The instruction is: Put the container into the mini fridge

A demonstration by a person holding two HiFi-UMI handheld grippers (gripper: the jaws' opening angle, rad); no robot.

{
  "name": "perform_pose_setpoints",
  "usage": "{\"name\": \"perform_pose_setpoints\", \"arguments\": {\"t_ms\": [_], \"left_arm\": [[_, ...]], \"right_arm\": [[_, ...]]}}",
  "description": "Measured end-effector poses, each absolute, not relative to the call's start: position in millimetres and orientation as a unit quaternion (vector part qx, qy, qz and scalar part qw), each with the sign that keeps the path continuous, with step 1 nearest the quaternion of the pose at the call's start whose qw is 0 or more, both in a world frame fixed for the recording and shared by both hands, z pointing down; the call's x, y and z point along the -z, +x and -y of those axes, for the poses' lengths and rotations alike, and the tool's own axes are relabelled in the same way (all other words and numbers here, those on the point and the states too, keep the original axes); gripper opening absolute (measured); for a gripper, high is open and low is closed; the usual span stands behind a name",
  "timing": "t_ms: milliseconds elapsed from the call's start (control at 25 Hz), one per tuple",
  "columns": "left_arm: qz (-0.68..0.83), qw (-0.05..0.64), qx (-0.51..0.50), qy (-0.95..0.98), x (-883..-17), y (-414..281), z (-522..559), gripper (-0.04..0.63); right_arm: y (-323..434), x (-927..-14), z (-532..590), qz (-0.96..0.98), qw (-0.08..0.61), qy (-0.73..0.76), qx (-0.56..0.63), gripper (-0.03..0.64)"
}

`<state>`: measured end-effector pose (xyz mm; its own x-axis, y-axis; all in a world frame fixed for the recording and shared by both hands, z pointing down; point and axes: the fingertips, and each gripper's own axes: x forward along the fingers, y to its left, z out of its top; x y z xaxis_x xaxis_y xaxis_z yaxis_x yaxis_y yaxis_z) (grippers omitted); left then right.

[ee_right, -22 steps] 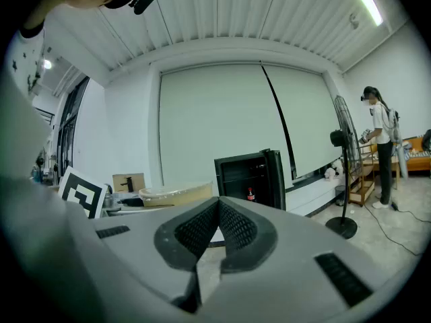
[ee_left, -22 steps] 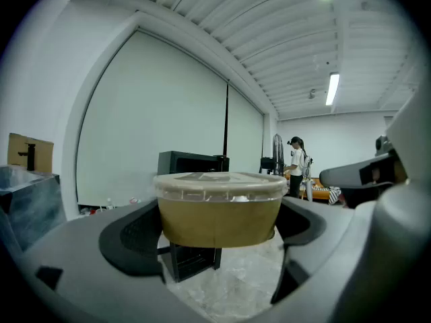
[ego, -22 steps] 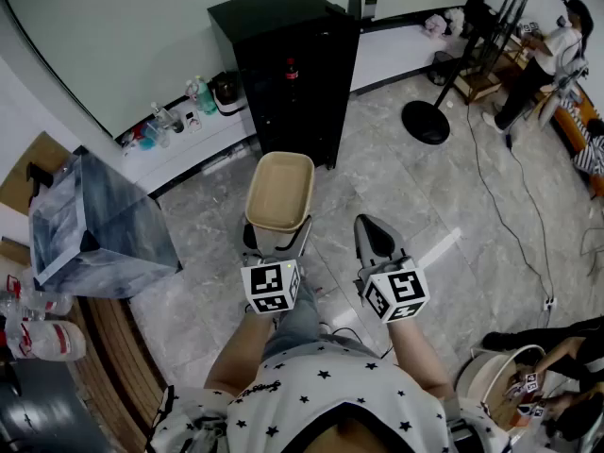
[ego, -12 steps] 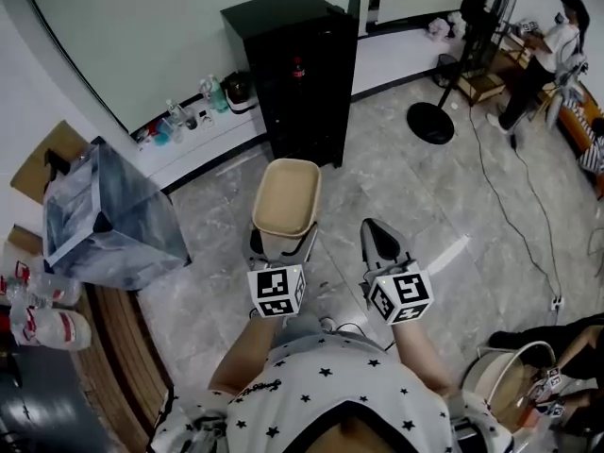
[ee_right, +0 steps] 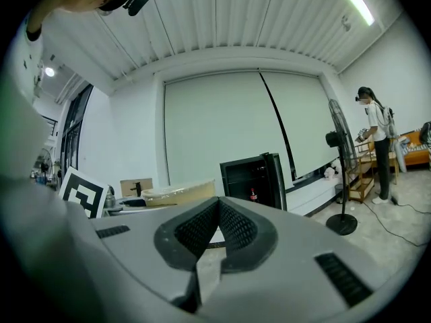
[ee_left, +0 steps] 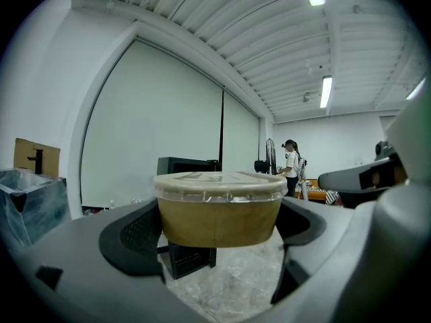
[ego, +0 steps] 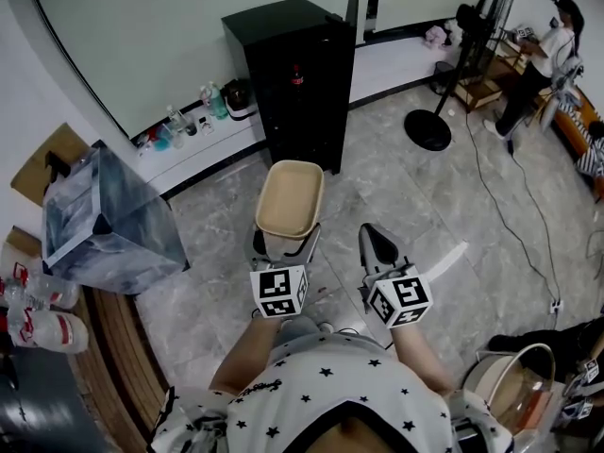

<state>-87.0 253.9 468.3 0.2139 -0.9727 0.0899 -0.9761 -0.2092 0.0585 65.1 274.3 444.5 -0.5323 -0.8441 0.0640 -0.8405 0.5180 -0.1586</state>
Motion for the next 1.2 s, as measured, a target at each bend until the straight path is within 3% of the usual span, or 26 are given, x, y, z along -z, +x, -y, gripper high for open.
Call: {"name": "perform_pose_setpoints", "arguments": {"t_ms": [640, 1200], "left_arm": [[0.632, 0.055, -0.017, 0.773, -467.9, -102.1, -228.7, 0.532], [0.621, 0.054, -0.012, 0.782, -462.3, -130.3, -105.8, 0.532]], "right_arm": [[49.7, -449.1, -247.1, -0.876, 0.001, -0.473, 0.098, -0.008], [25.5, -436.9, -132.2, -0.868, -0.006, -0.489, 0.085, -0.008]]}}
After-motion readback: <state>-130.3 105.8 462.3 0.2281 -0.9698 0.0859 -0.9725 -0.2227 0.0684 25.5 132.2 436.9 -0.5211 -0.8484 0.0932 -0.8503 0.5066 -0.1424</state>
